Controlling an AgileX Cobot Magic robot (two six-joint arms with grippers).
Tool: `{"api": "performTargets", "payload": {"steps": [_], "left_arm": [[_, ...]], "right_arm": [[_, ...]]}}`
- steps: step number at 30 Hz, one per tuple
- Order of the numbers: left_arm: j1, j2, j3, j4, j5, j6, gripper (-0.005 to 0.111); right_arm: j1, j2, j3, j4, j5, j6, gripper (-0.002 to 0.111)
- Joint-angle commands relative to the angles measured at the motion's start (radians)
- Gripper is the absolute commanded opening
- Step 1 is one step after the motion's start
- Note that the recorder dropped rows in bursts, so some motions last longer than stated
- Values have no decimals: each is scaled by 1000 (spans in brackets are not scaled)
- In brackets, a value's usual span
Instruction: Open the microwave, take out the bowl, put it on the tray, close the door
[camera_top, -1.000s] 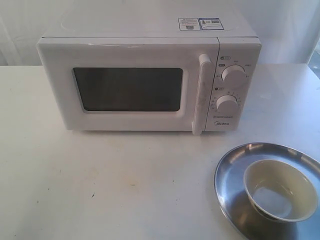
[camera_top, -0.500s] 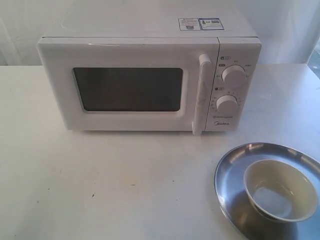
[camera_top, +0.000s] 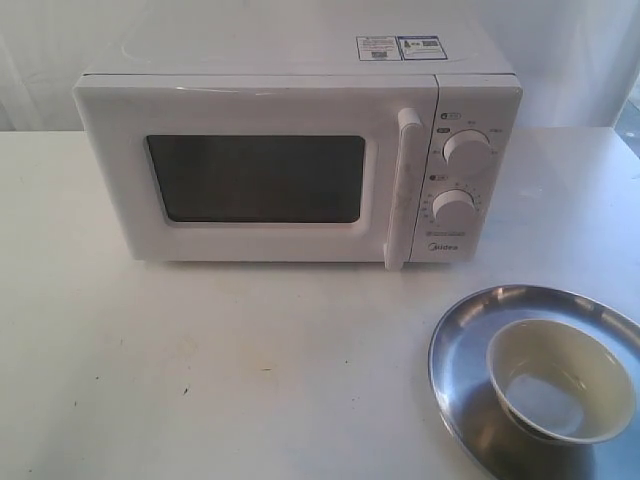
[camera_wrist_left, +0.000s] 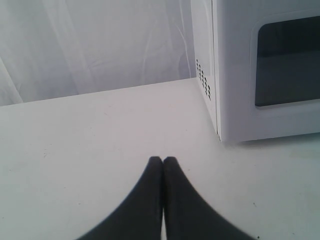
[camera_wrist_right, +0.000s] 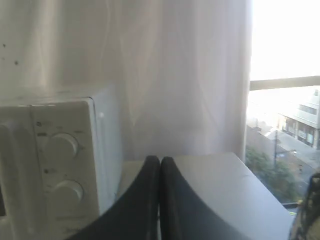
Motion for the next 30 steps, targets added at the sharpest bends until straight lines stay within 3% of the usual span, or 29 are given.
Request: {"api": "performTargets", "payload": {"steps": [1,5,14,22,30], "left_arm": [[-1,-2,-3,-8,-5,0,0],[-1,-2,-3,-8,-5,0,0],[-1,-2,-3,-8,-5,0,0],[-1,-2,-3,-8,-5,0,0],[-1,-2,-3,-8,-5,0,0]], "right_arm": [[-3,-6,3,250,64,-346,0],[-3,-6,3,364,106,-481,0],[27,-6,3,397,110,-527,0],[151,-6,3,397,112,-537,0],[151,-6,3,397,120,-579,0]]}}
